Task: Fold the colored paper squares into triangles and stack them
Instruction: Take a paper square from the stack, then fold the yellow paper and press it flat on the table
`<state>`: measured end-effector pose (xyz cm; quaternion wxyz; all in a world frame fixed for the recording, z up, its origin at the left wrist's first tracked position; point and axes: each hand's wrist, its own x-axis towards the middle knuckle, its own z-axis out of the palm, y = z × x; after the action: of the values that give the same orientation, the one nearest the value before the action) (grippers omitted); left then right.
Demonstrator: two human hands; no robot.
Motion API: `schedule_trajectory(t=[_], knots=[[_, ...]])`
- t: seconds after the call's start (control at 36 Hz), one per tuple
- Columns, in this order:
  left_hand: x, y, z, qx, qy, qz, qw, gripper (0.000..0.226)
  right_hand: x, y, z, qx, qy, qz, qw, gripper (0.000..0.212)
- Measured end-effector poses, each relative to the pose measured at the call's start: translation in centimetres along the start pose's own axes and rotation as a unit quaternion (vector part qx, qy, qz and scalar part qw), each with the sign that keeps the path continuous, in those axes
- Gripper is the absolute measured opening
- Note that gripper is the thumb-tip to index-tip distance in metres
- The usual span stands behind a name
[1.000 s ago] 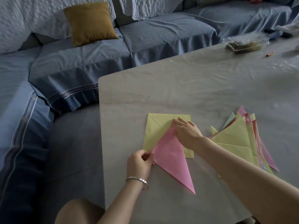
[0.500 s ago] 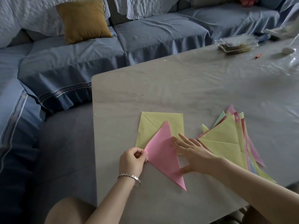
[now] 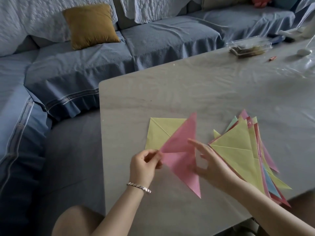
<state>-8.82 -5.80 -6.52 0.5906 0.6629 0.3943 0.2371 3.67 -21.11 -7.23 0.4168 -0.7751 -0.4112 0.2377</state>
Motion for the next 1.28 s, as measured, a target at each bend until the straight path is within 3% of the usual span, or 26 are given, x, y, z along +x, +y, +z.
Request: schedule_trajectory(t=[0.14, 0.25, 0.33, 0.39, 0.44, 0.53, 0.64, 0.75, 0.92, 1.0, 1.11, 1.19, 1.28], knots=[[-1.1, 2.1, 1.5, -0.007, -0.091, 0.023, 0.996, 0.013, -0.7, -1.6, -0.8, 0.137, 0.18, 0.048, 0.973, 0.058], [0.4, 1.0, 1.2, 0.218, -0.061, 0.072, 0.971, 0.016, -1.4, -1.2, -3.7, 0.111, 0.256, 0.087, 0.956, 0.046], [1.7, 0.2, 0.7, 0.338, 0.019, 0.062, 0.939, 0.027, -1.7, 0.6, -6.4, 0.025, 0.269, 0.15, 0.951, 0.049], [2.3, 0.1, 0.4, 0.386, 0.031, 0.031, 0.921, 0.04, -1.9, 1.4, -7.3, -0.114, 0.207, 0.241, 0.941, 0.055], [2.9, 0.1, 0.4, 0.414, 0.023, -0.022, 0.91, 0.051, -1.9, 1.7, -7.0, -0.25, 0.149, 0.275, 0.917, 0.061], [3.4, 0.1, 0.7, 0.441, 0.011, -0.086, 0.893, 0.06, -1.7, 1.4, -5.3, -0.321, 0.105, 0.187, 0.922, 0.055], [3.9, 0.3, 1.2, 0.443, 0.009, -0.111, 0.89, 0.061, -0.4, 0.5, -1.9, -0.271, -0.029, 0.047, 0.961, 0.052], [4.3, 0.3, 1.6, 0.418, 0.0, -0.139, 0.898, 0.058, 1.0, 0.4, 0.8, -0.306, -0.111, 0.027, 0.945, 0.056], [5.2, 0.4, 1.5, 0.318, 0.005, -0.161, 0.934, 0.031, 1.3, 1.1, 1.9, -0.322, -0.092, -0.008, 0.942, 0.046], [5.3, 0.3, 1.6, 0.255, 0.039, -0.133, 0.957, 0.014, 1.4, 1.6, 1.9, -0.314, -0.074, -0.022, 0.946, 0.046], [5.5, 0.3, 1.2, 0.219, 0.068, -0.081, 0.97, 0.04, 1.4, 2.4, 2.2, -0.281, -0.018, -0.047, 0.958, 0.046], [5.4, 0.4, 0.6, 0.151, 0.046, -0.114, 0.981, 0.025, 1.3, 2.8, 2.4, -0.3, 0.042, -0.074, 0.95, 0.061], [5.1, 0.3, -1.0, 0.127, -0.006, -0.163, 0.978, 0.013, 1.2, 3.1, 2.2, -0.284, 0.076, -0.112, 0.949, 0.059]])
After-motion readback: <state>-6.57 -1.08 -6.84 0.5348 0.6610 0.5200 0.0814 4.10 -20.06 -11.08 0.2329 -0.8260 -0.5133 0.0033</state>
